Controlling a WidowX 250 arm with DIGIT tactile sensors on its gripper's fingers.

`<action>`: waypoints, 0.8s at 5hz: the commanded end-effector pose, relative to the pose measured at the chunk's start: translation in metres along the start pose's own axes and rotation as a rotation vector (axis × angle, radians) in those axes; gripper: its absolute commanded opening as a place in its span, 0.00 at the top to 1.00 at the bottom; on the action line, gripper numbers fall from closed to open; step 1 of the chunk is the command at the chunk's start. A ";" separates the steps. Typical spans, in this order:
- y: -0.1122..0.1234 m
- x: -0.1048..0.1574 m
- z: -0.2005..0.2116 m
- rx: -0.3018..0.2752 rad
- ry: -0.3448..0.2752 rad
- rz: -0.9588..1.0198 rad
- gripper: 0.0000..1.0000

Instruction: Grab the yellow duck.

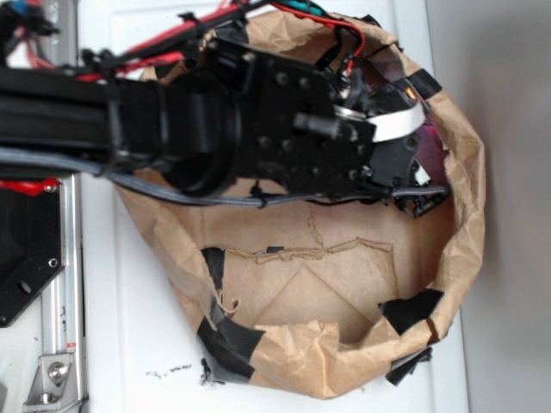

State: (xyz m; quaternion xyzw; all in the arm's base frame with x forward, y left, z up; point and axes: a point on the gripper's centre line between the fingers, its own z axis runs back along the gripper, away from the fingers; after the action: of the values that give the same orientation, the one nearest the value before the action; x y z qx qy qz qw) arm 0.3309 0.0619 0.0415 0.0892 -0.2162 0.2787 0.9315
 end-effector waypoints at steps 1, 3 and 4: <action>0.020 -0.028 -0.011 0.041 0.110 -0.028 0.00; 0.004 -0.063 -0.001 -0.001 0.170 -0.120 0.00; -0.001 -0.064 0.000 -0.006 0.173 -0.136 0.00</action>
State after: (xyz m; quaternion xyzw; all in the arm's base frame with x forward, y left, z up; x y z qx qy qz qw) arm 0.2870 0.0313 0.0112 0.0736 -0.1348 0.2338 0.9601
